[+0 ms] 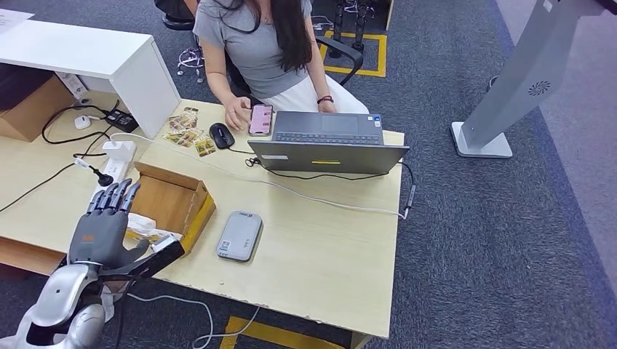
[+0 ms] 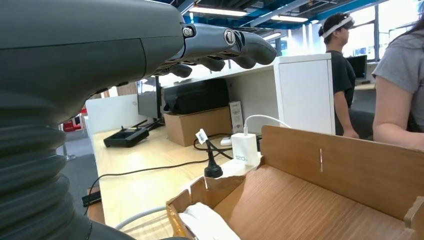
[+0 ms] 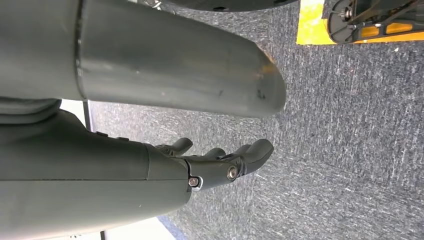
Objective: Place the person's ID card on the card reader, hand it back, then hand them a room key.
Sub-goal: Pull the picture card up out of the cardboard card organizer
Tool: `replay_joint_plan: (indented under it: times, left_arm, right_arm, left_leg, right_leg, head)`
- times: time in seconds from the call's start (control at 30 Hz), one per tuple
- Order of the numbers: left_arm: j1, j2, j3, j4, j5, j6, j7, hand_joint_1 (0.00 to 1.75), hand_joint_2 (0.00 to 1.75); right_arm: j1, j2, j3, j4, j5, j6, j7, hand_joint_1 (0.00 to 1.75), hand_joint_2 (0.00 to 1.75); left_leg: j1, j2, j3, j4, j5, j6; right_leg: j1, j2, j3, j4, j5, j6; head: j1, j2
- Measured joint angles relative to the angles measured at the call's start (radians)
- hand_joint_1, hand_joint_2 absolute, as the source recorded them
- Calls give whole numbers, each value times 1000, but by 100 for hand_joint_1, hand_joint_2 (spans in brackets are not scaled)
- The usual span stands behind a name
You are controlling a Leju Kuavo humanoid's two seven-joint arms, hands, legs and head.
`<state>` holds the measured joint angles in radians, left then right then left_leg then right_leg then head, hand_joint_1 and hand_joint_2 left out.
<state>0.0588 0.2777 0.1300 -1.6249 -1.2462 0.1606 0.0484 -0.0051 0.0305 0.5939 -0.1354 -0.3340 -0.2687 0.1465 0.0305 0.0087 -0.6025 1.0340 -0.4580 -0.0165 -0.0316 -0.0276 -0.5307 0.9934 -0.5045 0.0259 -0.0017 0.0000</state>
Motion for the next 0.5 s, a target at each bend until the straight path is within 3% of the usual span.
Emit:
replay_joint_plan:
  times: [0.5]
  left_arm:
    - [-64,-6,-66,41,10,-44,10,0,175]
  right_arm:
    - [0,0,7,0,1,6,0,0,0]
  left_leg:
    - [0,0,0,0,0,0]
  right_leg:
    - [0,1,-1,0,0,0]
  head:
    - [0,0]
